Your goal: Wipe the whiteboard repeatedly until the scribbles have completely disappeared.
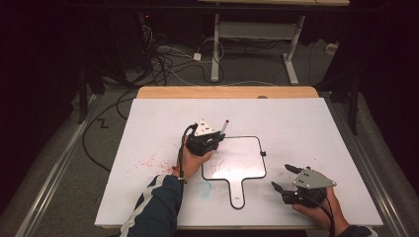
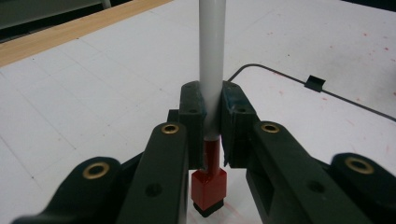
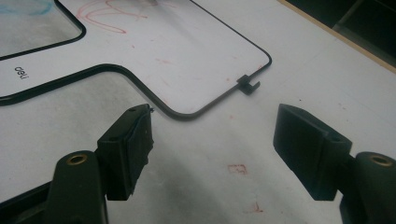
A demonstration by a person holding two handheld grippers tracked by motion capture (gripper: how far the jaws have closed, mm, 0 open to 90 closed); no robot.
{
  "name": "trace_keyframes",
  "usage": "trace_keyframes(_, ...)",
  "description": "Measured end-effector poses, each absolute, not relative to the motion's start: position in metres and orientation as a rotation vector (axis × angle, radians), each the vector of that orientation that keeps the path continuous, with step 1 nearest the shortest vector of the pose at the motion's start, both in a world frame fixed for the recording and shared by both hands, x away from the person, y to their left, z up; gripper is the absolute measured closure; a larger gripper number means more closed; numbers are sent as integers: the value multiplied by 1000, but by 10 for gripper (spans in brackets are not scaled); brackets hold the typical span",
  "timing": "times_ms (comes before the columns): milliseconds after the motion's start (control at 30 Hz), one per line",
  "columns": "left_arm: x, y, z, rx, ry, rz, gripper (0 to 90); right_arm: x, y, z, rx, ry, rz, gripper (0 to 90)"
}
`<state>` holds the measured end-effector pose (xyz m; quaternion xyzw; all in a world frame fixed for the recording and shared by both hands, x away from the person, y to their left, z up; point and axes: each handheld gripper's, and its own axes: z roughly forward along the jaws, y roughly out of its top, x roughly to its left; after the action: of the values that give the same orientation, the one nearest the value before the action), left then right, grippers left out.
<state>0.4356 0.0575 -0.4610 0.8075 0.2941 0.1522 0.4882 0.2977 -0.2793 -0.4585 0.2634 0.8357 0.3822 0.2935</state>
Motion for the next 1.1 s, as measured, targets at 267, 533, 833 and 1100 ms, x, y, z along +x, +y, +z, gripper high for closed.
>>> trace_keyframes(267, 447, 75, -470, 1942, 802, 387, 790, 298, -275, -462, 695, 2246, 998, 288)
trace_keyframes(533, 444, 84, -470, 1960, 819, 371, 790, 297, -276, -462, 692, 2247, 1000, 289)
trace_keyframes(833, 456, 75, -468, 1971, 813, 370, 790, 298, -273, -463, 679, 2264, 993, 289)
trace_keyframes(1100, 479, 73, -468, 1941, 878, 382, 790, 298, -274, -464, 669, 2276, 991, 290)
